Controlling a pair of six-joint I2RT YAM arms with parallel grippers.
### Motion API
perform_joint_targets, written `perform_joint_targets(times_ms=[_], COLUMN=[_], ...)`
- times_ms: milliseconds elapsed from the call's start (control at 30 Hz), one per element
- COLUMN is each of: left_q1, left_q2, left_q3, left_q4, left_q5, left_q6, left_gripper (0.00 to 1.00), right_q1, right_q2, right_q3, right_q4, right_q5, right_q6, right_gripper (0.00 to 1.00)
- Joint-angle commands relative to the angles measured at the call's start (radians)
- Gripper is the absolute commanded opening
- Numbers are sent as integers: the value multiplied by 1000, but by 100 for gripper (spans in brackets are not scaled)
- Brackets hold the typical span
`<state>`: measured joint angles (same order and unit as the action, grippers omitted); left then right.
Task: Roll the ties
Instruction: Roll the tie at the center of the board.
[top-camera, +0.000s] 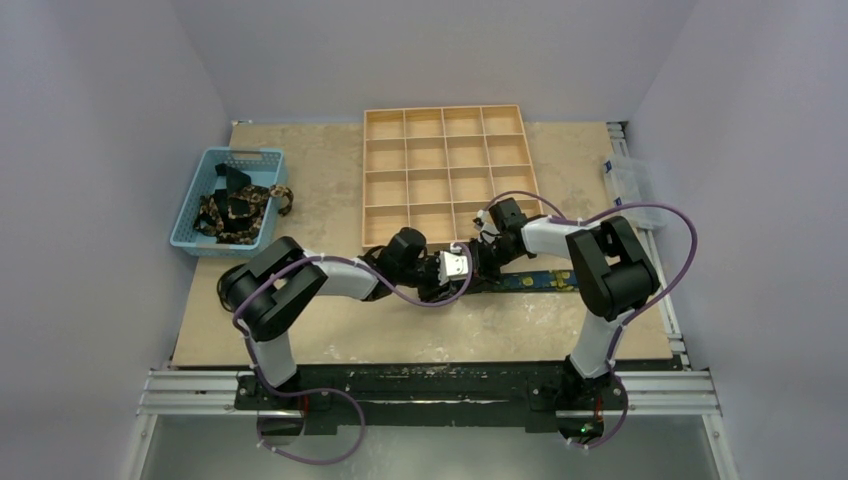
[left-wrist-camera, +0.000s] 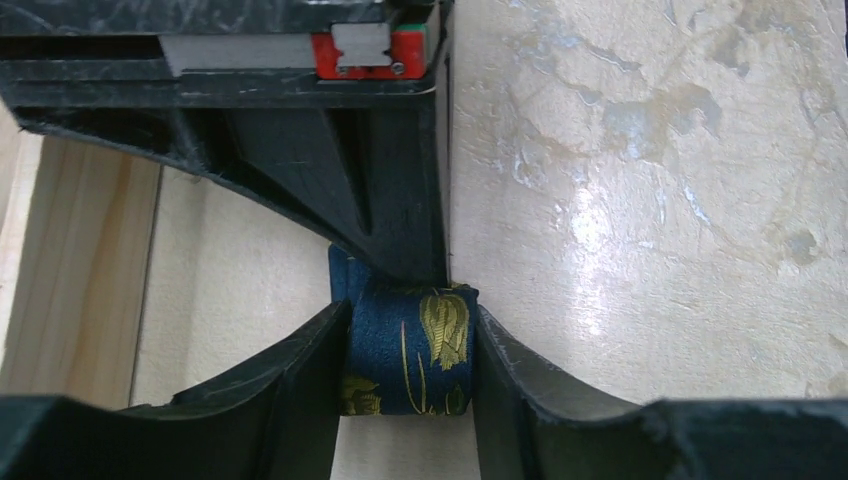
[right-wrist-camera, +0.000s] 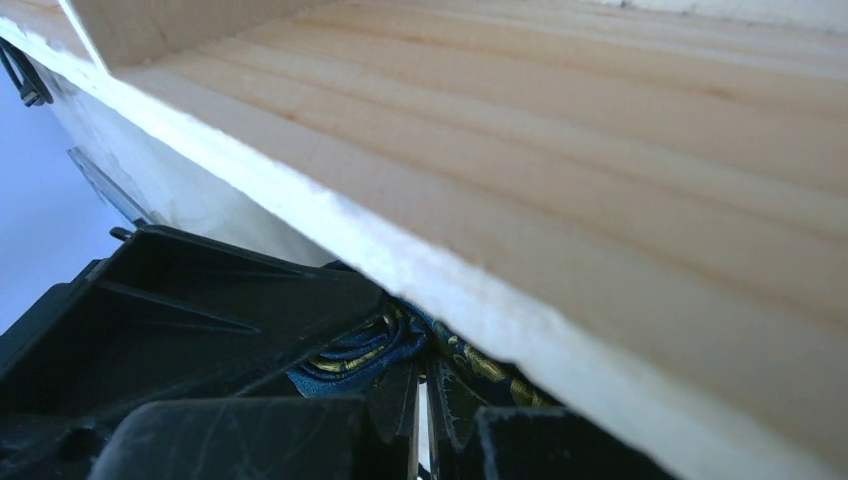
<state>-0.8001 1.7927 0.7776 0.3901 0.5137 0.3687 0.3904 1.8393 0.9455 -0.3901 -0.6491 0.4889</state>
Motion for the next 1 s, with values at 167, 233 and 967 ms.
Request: perform_joint_targets(times_ms=[167,233,967], left_q1=[-10,-10,-6], left_q2=[27,20,-99], left_q3=[38,17,-98], left_q4=[-59,-61,-112], left_q5=[12,5,-25], left_q6=[18,11,-11], left_gripper=[16,11,3], right_q1=[1,2,-4], right_q2=[24,-11,-47], right_q3=[-14,0,-29], right_q4=[-52,-67,-37], right_q5=[194,171,240], right_q6=[-45,-45,-59], right_gripper=[0,2,13])
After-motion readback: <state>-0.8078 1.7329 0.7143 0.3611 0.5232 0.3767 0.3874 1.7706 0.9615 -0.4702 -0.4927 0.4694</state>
